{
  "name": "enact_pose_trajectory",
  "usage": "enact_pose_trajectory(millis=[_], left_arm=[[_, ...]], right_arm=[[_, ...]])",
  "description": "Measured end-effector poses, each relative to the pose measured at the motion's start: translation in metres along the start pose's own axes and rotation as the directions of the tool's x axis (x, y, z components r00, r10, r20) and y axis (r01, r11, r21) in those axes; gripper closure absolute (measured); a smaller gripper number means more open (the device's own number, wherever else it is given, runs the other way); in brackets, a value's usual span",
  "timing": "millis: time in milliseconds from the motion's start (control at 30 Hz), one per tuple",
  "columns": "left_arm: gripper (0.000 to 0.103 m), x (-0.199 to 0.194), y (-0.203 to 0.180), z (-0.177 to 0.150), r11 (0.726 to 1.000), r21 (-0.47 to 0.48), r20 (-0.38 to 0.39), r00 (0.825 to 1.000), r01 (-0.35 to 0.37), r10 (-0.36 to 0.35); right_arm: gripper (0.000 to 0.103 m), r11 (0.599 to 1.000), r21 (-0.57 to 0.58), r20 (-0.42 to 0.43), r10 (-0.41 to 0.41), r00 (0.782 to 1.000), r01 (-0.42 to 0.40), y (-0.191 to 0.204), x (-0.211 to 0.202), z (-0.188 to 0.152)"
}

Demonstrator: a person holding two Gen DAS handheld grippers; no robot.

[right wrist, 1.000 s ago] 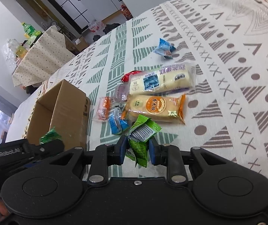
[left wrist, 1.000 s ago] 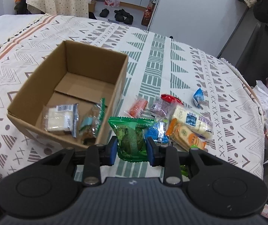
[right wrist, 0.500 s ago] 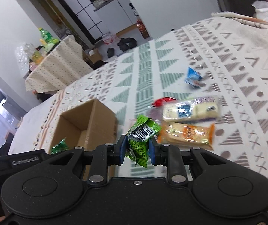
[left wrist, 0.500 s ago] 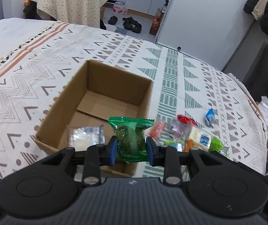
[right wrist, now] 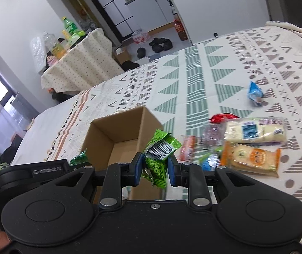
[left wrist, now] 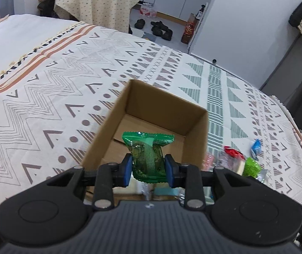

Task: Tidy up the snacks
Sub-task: 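Carry both green snacks into the cardboard box and open both tools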

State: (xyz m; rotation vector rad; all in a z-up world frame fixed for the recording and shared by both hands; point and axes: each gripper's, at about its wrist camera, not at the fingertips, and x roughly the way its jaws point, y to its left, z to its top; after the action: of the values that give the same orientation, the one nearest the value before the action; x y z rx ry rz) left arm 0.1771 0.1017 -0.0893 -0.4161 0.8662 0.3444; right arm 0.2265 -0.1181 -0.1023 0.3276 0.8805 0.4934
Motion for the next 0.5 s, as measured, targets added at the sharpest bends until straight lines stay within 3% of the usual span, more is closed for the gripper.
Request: enact_pose_trajectory(millis=[333, 500], left_arm=[[0.071, 0.015, 0.021, 0.001, 0.998, -0.061, 0.001, 1.000, 0.012, -0.012], [0.064, 0.018, 0.032, 0.003, 0.993, -0.116, -0.003, 1.000, 0.000, 0.000]], right_arm=[[0.078, 0.999, -0.032, -0.019, 0.001, 1.000, -0.002, 0.030, 0.021, 0.001], [0.078, 0.999, -0.034, -0.026, 0.006, 1.000, -0.007, 0.042, 0.030, 0.005]])
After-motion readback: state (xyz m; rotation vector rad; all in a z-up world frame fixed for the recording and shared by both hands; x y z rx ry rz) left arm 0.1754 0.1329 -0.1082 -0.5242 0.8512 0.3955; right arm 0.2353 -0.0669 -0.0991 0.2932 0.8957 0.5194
